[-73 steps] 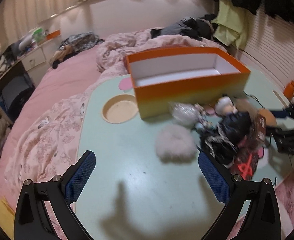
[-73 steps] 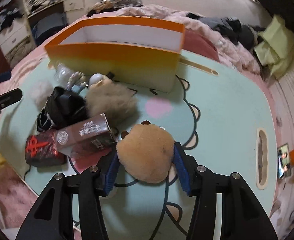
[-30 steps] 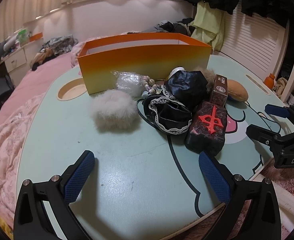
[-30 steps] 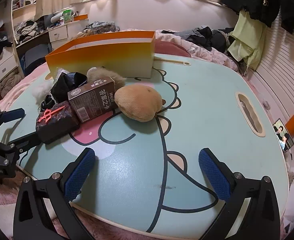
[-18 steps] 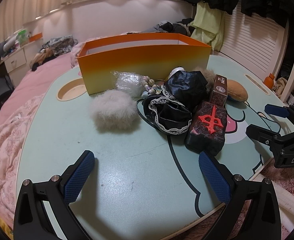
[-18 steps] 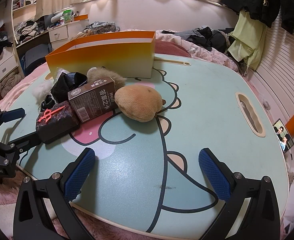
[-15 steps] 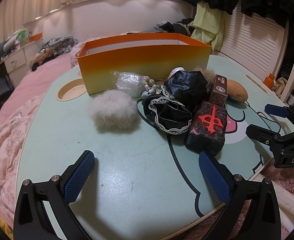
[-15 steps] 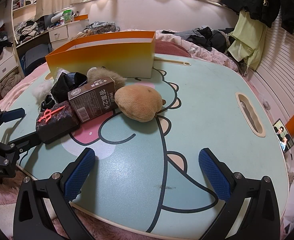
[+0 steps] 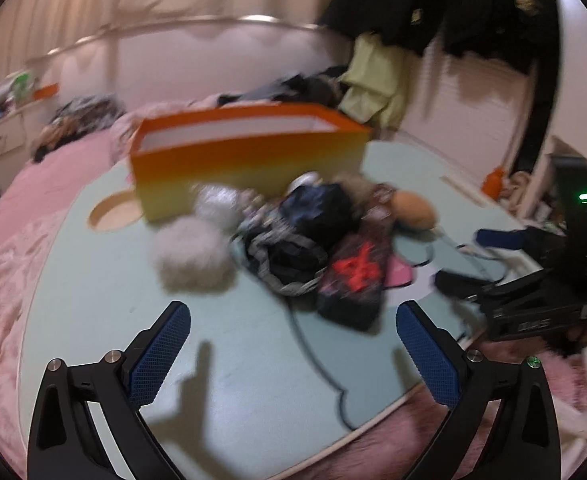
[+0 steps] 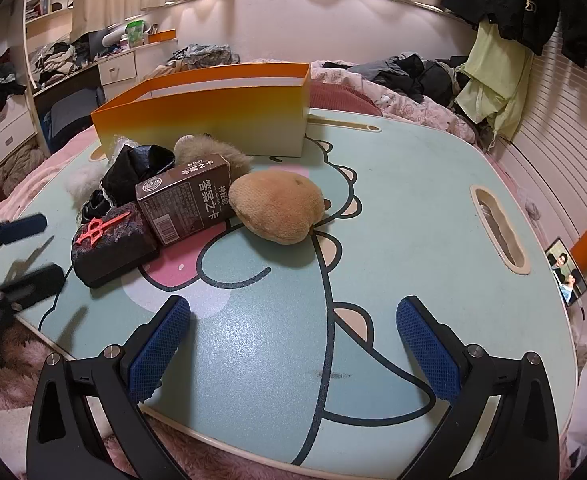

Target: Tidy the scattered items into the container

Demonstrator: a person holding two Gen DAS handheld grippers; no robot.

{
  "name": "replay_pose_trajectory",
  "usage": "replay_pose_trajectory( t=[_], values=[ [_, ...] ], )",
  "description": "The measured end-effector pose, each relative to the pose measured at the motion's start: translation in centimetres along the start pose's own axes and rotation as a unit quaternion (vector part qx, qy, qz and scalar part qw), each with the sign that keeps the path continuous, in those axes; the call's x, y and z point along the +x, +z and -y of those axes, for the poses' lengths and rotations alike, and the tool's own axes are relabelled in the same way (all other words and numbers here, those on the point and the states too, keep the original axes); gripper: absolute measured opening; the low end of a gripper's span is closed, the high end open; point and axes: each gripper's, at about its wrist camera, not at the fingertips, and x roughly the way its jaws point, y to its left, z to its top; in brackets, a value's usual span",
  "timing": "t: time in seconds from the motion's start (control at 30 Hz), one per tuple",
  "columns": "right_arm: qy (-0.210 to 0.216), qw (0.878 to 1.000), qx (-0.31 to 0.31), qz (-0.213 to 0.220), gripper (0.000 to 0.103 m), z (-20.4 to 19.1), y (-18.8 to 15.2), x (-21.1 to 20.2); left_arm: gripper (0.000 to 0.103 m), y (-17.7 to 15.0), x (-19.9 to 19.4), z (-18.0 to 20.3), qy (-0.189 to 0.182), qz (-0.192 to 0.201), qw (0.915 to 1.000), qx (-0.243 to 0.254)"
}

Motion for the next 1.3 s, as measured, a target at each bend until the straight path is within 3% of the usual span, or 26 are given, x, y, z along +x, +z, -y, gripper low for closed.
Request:
replay_pose_trajectory(
  t=[0.03, 0.07, 0.27, 0.33, 0.4, 0.47, 0.53, 0.6, 0.93, 1.2, 1.3],
  values=[
    [0.000, 1.000, 0.000, 0.000, 0.103, 0.0, 0.0, 0.0, 0.078, 0.3, 0.0, 0.5, -0.008, 0.005, 0.9999, 0.012],
    [-0.001, 1.000, 0.000, 0.000, 0.103, 0.0, 0.0, 0.0, 0.074, 0.6, 0.2, 1.0, -0.013, 0.007, 0.9996, 0.025],
    [-0.002, 1.000, 0.002, 0.001, 0.103, 0.0, 0.0, 0.0, 0.071, 2.6, 1.6, 2.9, -0.039, 0.025, 0.9969, 0.064],
    [-0.002, 1.000, 0.003, 0.001, 0.103, 0.0, 0.0, 0.0, 0.044, 3.0, 2.8, 3.2, -0.056, 0.004, 0.9965, 0.063],
    [-0.003, 1.000, 0.003, 0.001, 0.103, -0.1, 0.0, 0.0, 0.036, 3.0, 3.5, 3.4, -0.057, -0.008, 0.9961, 0.067],
    [-0.003, 1.000, 0.003, 0.002, 0.103, -0.1, 0.0, 0.0, 0.036, 2.9, 3.8, 3.4, -0.046, -0.013, 0.9965, 0.069],
    [-0.002, 1.000, 0.003, 0.003, 0.103, -0.1, 0.1, 0.1, 0.042, 2.8, 4.3, 3.4, -0.046, -0.022, 0.9964, 0.068],
    [-0.003, 1.000, 0.003, 0.003, 0.103, -0.1, 0.2, 0.1, 0.045, 2.3, 5.5, 3.3, -0.044, -0.049, 0.9956, 0.067],
    [-0.002, 1.000, 0.002, 0.006, 0.103, 0.1, 0.3, 0.2, 0.037, 1.9, 4.6, 3.9, -0.033, -0.043, 0.9951, 0.083],
    [-0.003, 1.000, 0.003, 0.007, 0.103, 0.2, 0.3, 0.3, 0.037, 1.8, -0.7, 3.5, -0.017, 0.103, 0.9913, 0.081],
    [-0.003, 1.000, 0.005, 0.008, 0.103, 0.2, 0.3, 0.3, 0.038, 1.7, -2.0, 2.5, -0.002, 0.138, 0.9891, 0.053]
  ],
)
